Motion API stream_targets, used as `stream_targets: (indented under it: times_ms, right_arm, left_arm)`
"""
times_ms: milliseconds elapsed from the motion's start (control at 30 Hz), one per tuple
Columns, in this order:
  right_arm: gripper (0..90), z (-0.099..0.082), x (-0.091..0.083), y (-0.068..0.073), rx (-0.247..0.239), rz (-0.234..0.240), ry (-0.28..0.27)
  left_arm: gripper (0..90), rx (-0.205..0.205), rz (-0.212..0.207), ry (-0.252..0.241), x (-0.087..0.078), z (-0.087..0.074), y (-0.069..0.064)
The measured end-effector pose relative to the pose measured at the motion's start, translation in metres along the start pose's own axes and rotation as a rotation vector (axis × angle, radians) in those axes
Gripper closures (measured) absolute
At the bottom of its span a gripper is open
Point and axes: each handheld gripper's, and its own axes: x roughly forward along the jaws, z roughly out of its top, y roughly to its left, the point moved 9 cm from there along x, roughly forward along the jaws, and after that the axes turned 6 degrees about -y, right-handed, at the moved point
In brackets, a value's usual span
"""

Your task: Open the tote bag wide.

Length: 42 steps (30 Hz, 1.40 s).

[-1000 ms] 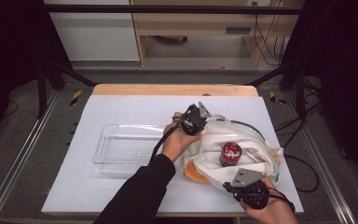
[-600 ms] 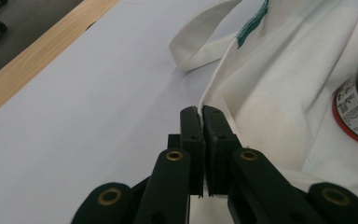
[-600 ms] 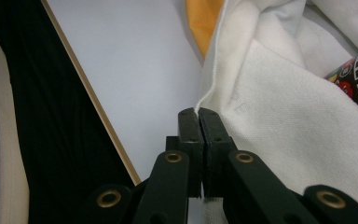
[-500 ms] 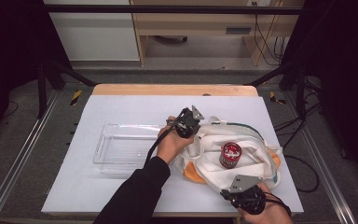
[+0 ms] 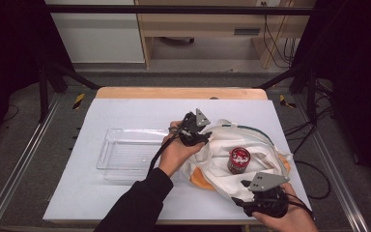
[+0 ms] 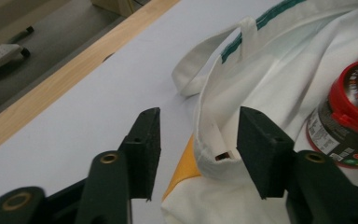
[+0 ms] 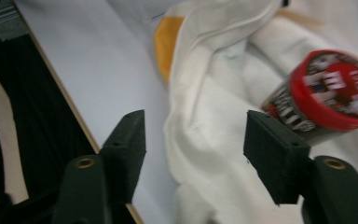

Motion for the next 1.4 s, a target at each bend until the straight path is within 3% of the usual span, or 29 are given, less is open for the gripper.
stream_targets:
  times_ms: [233,467,567,733,1033,1200,1400]
  right_arm:
    - [25.7,0.027,-0.015,-0.031,0.021,-0.073,-0.046]
    - [17.4,0.041,-0.005,-0.071,0.042,-0.141,0.016]
    - [14.7,0.044,0.002,-0.083,0.056,-0.153,0.037]
    - [13.4,0.045,0.007,-0.094,0.061,-0.17,0.068]
    - [9.8,0.048,0.011,-0.108,0.085,-0.167,0.1]
    - [9.2,0.044,0.017,-0.112,0.088,-0.166,0.129]
    - [9.1,0.04,0.019,-0.116,0.089,-0.151,0.141]
  left_arm:
    - [33.3,-0.021,-0.005,-0.049,-0.031,-0.001,0.002]
    - [21.3,-0.047,0.008,-0.073,-0.058,-0.016,0.01]
    - [19.2,-0.055,0.013,-0.086,-0.069,-0.022,0.014]
    - [16.9,-0.057,0.036,-0.096,-0.083,-0.03,0.022]
    - [14.8,-0.093,0.065,-0.123,-0.1,-0.046,0.033]
    - [13.6,-0.073,0.102,-0.095,-0.105,-0.056,0.04]
    - [12.6,-0.1,0.106,-0.087,-0.117,-0.068,0.042]
